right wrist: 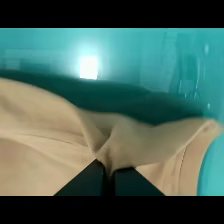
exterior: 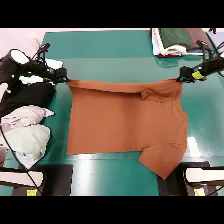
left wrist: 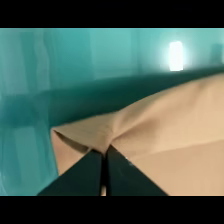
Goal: Fold the shirts.
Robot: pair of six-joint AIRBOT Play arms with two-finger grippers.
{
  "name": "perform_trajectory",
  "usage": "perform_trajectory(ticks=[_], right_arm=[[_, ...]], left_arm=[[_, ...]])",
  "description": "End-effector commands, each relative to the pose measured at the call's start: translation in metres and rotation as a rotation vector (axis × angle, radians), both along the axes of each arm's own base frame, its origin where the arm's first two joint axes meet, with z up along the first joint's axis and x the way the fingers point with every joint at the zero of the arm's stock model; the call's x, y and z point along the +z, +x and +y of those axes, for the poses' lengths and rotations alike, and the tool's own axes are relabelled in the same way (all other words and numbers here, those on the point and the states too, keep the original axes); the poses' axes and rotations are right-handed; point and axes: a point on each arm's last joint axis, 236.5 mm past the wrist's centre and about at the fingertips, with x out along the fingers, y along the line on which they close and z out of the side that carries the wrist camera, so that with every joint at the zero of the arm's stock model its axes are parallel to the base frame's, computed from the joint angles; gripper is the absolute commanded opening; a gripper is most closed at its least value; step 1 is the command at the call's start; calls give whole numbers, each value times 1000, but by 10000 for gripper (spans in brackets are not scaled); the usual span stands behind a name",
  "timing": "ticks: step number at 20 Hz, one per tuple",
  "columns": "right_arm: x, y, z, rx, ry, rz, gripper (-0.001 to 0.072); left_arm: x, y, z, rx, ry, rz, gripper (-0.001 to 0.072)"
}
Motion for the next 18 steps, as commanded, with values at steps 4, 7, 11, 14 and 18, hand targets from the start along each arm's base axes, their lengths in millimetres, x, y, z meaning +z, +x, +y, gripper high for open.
perform_trajectory(ticks=[4, 7, 11, 14, 18], right_arm=[[22, 54, -15, 31, -83, -109, 16], [7, 28, -36, 37, -185, -25, 16], [-35, -20, -39, 63, -218, 90, 16], [-55, -48, -34, 60, -209, 125, 17], [-67, -73, -30, 60, -201, 160, 310]], left_arm=[[-5, 27, 8, 41, -24, -37, 23], [-19, -1, -1, -37, -26, 69, 22], [-53, -36, -6, -85, -35, 200, 22], [-83, -62, -8, -90, -45, 293, 22], [-94, -80, -17, -107, -85, 351, 192]])
